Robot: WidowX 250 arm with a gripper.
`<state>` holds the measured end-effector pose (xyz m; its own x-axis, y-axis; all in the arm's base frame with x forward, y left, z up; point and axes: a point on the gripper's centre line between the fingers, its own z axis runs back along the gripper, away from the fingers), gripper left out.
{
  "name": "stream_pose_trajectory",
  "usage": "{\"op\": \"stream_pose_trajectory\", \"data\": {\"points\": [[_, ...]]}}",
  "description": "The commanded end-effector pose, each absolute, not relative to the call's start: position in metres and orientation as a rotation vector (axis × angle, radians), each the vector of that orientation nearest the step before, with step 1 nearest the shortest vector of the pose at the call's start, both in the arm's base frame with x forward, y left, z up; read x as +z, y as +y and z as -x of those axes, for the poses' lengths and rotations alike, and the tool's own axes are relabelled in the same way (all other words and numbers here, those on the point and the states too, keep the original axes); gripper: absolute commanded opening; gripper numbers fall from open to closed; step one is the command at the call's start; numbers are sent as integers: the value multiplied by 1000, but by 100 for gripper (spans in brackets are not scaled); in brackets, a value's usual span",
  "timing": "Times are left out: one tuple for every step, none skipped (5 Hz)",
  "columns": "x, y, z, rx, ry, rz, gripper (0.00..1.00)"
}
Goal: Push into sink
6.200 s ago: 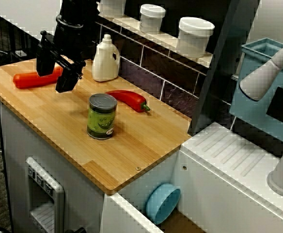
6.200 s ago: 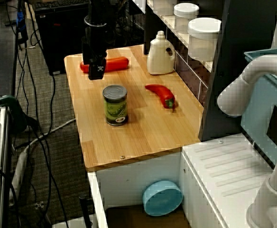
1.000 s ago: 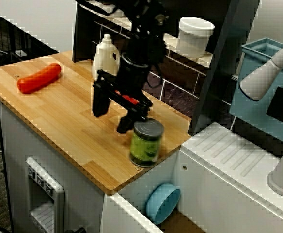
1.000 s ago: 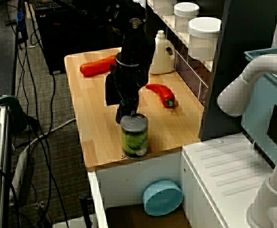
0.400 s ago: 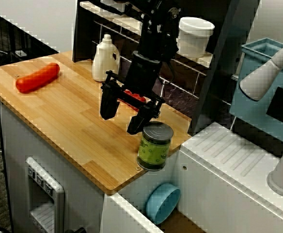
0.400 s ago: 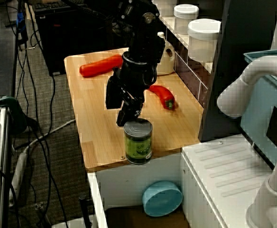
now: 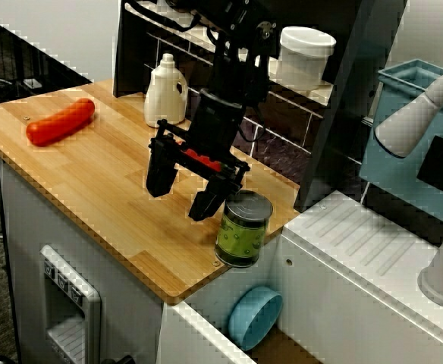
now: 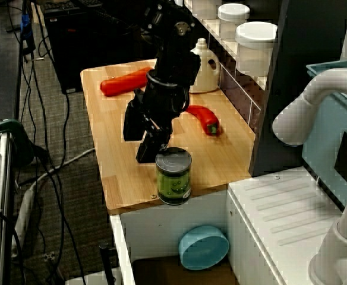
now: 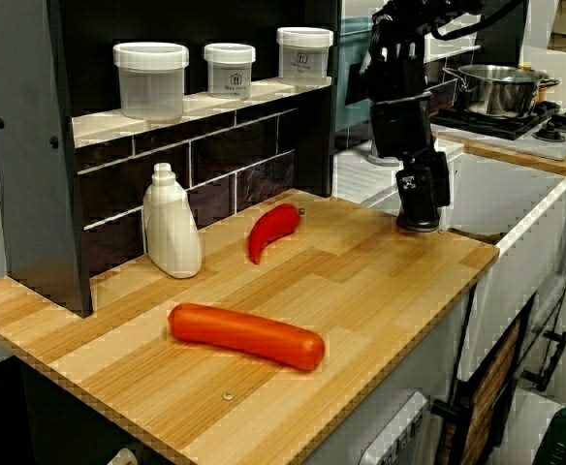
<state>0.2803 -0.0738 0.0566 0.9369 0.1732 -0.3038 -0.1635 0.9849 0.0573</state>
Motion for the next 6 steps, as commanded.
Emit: {"op": "stream_pose_trajectory", "data": {"points": [[74,-59,-289,193,234,-22,100],[76,-55,-289,204,238,-8,100],[72,-66,-287,187,246,-14,100],[68,-86,-285,169,269,6,100],[61,-126,-281,129,271,0,100],[56,-158,-283,99,288,-5,100]]}}
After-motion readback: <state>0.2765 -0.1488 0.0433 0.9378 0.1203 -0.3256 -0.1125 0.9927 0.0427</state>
